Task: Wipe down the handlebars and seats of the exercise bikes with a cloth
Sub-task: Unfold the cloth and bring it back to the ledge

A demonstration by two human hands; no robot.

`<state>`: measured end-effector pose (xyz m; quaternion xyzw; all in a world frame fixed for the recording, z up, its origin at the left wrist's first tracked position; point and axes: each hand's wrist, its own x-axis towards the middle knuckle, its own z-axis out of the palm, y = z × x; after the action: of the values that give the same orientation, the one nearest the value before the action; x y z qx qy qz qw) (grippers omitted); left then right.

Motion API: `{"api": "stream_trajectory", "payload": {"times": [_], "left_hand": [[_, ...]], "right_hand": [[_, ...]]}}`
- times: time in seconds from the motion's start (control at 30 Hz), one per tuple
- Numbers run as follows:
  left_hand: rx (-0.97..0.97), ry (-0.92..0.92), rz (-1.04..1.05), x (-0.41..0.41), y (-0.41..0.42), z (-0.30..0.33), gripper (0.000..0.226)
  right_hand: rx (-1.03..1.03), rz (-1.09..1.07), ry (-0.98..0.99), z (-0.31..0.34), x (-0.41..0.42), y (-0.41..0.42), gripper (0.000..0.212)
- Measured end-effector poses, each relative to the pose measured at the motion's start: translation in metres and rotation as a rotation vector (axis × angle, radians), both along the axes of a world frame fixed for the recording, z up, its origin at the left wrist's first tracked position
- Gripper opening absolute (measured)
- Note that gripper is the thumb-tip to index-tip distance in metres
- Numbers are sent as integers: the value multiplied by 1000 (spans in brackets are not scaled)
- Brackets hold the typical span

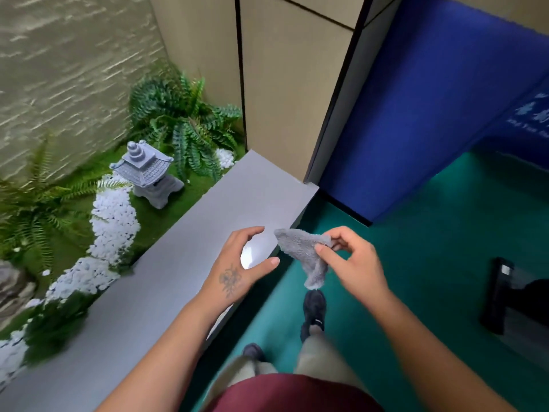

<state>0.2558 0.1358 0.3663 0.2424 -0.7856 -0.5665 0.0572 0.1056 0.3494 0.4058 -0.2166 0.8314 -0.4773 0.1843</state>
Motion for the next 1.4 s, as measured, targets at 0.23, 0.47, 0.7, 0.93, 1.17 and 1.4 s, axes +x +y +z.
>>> {"api": "stream_trajectory", "payload": {"times": [0.23,0.47,0.7,0.93,1.17,1.4], "left_hand": [[91,-45,254,-50,-26,-9,61],[260,-63,550,-93,-29,-21,74],[453,7,761,-105,-31,-33,59],[640,-3,890,-99,-39,-69,32],[644,-59,849,-101,-59,-107,64],[662,-102,880,-123,-79,-133,27]], "right_hand": [[-27,255,-112,-16,-88,-68,31],[6,558,-258,-28,-158,-133,35],[-67,798,-494,-40,-183,-183,12],[46,767,-618,-80,-181,-213,10],[110,607,-501,-122,-177,-227,26],[107,642,-351,-158,-187,-250,19]]}}
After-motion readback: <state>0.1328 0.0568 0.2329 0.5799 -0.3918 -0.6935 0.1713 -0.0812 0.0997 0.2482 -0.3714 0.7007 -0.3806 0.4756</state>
